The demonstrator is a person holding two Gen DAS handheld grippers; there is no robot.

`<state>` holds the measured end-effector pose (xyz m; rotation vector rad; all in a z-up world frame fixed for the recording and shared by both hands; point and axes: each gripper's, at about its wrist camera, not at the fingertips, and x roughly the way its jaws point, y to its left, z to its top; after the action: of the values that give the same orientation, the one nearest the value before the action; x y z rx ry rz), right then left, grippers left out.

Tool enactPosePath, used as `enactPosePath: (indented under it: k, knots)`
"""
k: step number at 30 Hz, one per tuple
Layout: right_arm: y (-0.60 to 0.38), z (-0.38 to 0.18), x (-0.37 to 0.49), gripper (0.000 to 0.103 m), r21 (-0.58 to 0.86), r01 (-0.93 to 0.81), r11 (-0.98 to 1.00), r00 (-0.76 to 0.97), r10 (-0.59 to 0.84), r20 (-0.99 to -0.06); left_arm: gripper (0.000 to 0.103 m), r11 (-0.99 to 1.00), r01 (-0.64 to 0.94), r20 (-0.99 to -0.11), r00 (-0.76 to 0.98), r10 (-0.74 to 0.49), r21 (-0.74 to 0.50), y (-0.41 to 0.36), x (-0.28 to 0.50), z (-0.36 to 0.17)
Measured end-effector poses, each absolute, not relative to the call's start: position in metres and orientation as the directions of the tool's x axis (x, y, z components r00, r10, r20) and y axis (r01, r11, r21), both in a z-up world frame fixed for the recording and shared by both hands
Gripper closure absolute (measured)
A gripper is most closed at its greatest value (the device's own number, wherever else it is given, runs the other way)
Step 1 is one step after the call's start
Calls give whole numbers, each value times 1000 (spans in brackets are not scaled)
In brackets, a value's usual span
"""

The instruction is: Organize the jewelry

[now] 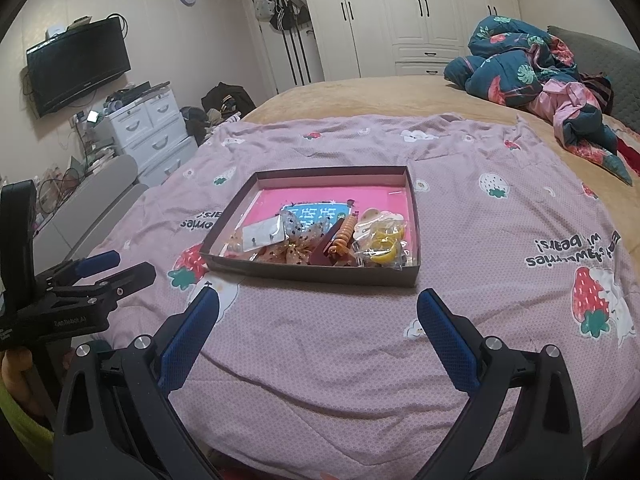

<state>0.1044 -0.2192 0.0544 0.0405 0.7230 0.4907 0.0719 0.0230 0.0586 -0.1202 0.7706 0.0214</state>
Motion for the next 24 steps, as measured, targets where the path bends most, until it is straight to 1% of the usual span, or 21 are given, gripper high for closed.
enactPosePath:
  k: [24]
  knots:
    - [-218, 53, 103, 4, 196, -420, 886, 639, 443, -629, 9, 994, -79, -701, 713, 1, -79, 28, 72, 56]
